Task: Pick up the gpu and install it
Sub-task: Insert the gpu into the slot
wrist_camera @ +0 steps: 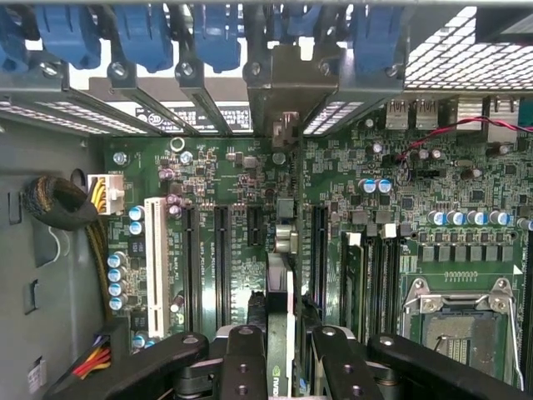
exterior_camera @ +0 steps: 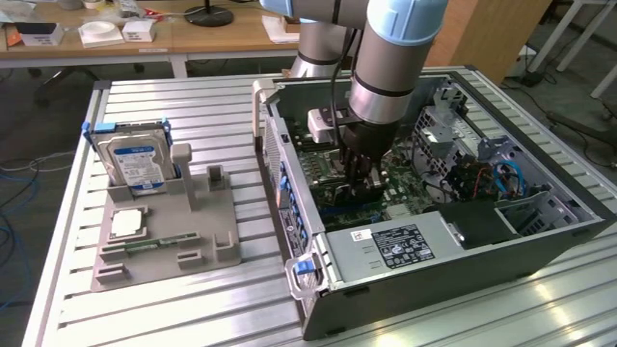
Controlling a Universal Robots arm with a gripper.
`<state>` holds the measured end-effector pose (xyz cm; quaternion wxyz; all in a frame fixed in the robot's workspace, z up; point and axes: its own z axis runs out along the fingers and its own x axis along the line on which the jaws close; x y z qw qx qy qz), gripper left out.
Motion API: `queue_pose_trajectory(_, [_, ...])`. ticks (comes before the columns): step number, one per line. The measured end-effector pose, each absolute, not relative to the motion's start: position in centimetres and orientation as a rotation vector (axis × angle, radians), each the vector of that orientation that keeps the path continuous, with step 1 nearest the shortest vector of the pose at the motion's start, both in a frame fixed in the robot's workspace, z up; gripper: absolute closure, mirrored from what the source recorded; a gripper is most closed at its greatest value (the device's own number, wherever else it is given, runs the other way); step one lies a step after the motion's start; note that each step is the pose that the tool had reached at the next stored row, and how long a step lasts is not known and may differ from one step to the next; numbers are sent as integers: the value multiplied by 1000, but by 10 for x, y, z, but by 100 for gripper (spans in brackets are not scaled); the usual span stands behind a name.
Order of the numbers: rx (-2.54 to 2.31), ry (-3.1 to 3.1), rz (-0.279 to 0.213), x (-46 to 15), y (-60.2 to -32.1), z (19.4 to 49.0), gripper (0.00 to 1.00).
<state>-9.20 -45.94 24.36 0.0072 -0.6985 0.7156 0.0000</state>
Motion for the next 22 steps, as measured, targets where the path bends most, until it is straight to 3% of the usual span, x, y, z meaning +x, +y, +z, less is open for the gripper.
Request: queue_pose_trajectory(22, [-2184, 2238, 0, -92, -459, 248, 74])
